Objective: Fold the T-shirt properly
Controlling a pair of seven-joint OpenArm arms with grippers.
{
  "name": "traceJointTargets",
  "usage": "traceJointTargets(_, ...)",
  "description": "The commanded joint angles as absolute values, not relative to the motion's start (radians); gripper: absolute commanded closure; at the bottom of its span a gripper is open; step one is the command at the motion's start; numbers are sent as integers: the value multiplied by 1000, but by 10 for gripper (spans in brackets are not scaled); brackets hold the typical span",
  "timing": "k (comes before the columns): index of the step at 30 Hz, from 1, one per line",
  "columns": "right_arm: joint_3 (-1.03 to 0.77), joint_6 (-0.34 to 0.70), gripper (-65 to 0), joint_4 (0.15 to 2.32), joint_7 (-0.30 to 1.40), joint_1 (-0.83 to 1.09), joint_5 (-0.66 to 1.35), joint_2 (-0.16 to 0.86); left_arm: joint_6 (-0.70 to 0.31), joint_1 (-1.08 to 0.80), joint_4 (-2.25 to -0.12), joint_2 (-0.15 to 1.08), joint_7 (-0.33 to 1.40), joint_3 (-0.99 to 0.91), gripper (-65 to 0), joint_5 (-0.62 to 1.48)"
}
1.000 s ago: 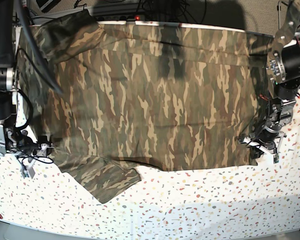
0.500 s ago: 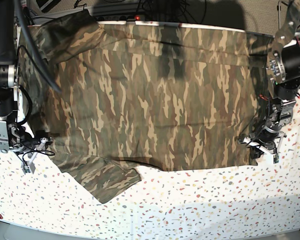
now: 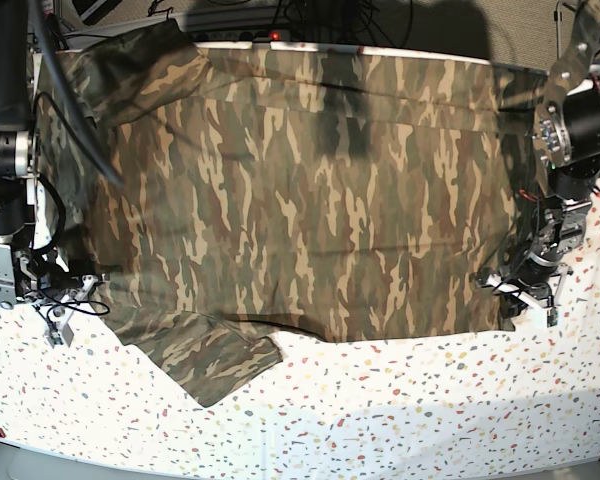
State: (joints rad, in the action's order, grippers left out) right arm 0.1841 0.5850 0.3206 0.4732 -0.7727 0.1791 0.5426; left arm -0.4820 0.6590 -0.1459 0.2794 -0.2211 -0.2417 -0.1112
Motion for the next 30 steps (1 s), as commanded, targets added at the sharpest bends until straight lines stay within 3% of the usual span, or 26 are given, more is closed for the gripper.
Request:
traceJointTargets(1, 184, 592, -130, 329, 496, -795, 168, 557, -486, 665, -144, 283, -158, -241, 0, -131)
traceJointTargets(7, 184, 592, -3, 329, 440, -795, 167, 558, -486, 665, -144, 283, -158, -241, 0, -131)
traceJointTargets(17, 184, 592, 0, 330, 178, -799, 167, 582, -486, 666, -144, 283, -158, -241, 0, -89)
traceJointTargets(20, 184, 609, 0, 351, 176, -800, 165, 585, -487, 675, -145, 283, -157, -241, 0, -37)
traceJointTargets(23, 184, 698, 0, 390, 180, -800, 160, 587, -487, 701, -146, 283, -125, -241, 0, -34)
traceJointTargets(30, 184, 698, 0, 507, 277, -789, 290, 625, -581, 771, -154, 283, -10, -241, 0, -33)
